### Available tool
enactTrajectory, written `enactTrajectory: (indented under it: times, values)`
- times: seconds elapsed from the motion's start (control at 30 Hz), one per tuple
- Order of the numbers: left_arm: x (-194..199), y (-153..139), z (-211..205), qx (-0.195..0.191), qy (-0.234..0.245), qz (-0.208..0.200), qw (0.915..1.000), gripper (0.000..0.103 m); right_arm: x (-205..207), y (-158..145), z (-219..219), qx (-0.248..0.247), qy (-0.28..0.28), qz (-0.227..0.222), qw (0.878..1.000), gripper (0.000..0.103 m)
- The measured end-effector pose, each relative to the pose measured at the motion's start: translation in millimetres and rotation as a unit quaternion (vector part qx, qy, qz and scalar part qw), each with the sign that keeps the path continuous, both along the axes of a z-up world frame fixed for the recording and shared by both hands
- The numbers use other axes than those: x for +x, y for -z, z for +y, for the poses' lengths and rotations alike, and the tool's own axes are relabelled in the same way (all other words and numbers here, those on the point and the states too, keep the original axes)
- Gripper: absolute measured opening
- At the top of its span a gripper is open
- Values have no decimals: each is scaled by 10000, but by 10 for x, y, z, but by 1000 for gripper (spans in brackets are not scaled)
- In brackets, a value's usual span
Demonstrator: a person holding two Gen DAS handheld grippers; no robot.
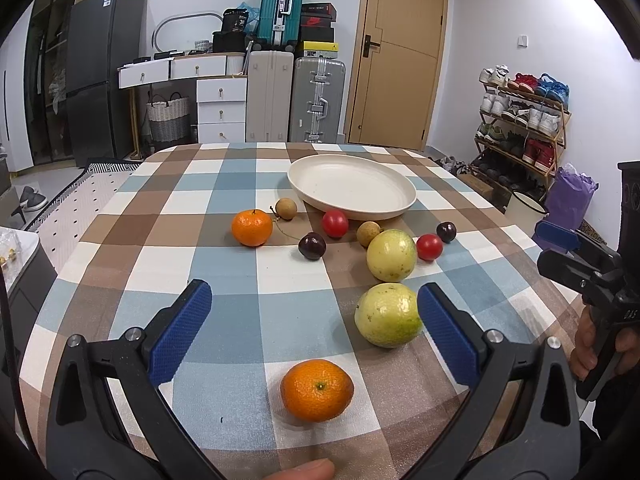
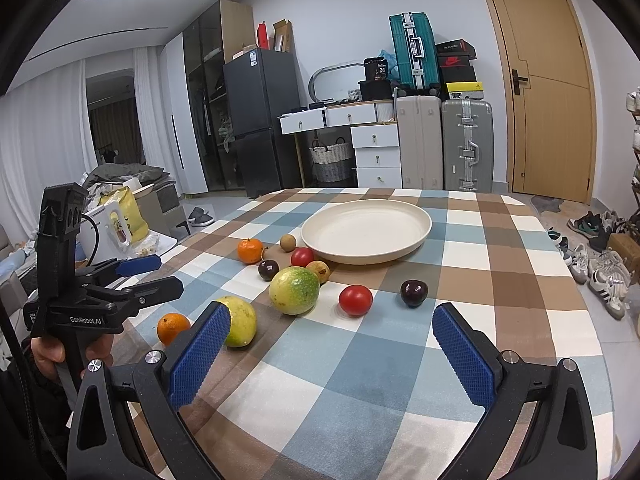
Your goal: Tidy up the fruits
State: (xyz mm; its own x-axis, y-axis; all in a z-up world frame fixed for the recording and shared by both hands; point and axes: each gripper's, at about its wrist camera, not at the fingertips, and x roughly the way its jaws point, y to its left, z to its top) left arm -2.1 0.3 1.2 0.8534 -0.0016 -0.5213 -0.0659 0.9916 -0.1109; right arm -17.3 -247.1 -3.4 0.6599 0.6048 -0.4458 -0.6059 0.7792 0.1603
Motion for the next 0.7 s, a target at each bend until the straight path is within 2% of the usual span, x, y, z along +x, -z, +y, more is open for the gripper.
enactTrajectory:
  times: [0.7]
  values:
    - [-9,-5,-2,3,-7,-18,10000,103,-1,22,5,-12,2,2,10000,103]
